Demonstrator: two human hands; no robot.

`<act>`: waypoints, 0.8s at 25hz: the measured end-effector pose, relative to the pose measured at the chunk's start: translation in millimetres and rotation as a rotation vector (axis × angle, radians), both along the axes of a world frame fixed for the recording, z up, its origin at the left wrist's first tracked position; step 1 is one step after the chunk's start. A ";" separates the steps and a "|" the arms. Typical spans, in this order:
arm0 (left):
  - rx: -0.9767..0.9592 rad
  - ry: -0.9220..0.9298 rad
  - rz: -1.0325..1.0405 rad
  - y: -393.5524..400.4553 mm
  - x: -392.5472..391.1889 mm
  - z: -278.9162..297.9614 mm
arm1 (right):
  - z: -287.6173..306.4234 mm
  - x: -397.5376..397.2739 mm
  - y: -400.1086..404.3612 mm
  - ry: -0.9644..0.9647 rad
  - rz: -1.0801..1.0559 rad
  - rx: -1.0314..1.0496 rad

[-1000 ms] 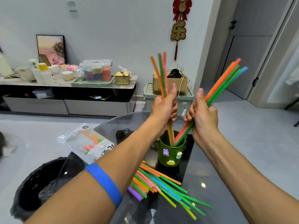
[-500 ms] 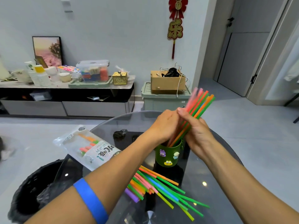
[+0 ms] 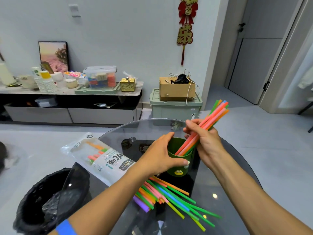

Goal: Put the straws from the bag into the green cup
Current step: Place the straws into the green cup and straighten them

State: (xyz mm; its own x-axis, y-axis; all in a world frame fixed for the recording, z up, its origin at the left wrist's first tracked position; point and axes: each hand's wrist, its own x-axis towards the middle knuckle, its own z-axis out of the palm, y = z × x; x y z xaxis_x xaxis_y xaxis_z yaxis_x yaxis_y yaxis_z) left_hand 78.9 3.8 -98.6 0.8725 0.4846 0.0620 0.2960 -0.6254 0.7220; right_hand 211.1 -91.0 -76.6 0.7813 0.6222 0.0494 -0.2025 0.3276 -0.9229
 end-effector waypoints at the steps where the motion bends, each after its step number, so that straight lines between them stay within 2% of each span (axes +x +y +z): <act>1: -0.004 -0.032 0.035 0.1 1.8 -2.1 | -3.0 0.6 -0.4 0.008 0.002 -0.043; 5: -0.036 -0.035 0.056 -2.7 -4.9 -3.3 | -14.2 -5.9 -5.2 -0.006 0.033 -0.156; 7: -0.002 -0.051 0.082 3.0 -26.1 1.0 | -12.5 -5.1 -19.6 -0.044 0.150 -0.302; 9: 0.164 -0.021 0.095 12.9 -64.4 2.5 | -10.9 0.7 -44.7 -0.073 0.316 -0.587; 11: 0.396 0.136 -0.015 18.9 -104.1 -0.4 | -12.2 1.1 -73.0 -0.174 0.422 -0.903; 12: 0.465 0.247 -0.090 18.5 -118.7 -3.3 | -14.4 -4.0 -82.4 -0.291 0.438 -1.006; 14: 0.468 0.407 -0.173 15.4 -134.3 -13.1 | -21.7 -29.9 -88.1 -0.531 0.423 -0.983; 16: 0.417 0.366 -0.180 13.1 -137.3 -19.2 | -32.0 -65.4 -75.8 -0.717 0.359 -0.822; 17: 0.401 0.324 -0.175 12.2 -138.1 -21.7 | -38.8 -81.2 -64.8 -0.804 0.324 -0.813; 20: 0.396 0.248 -0.138 10.1 -143.8 -30.8 | -57.5 -113.3 -33.5 -0.943 0.232 -0.985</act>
State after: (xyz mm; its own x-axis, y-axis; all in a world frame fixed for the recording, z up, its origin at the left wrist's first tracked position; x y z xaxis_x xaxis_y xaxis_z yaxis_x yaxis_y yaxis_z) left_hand -64.9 13.9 -129.4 0.9387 0.3449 0.0008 0.3242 -0.8832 0.3388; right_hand 97.7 -124.5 -134.2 0.5731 0.8188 -0.0353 0.6622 -0.4880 -0.5687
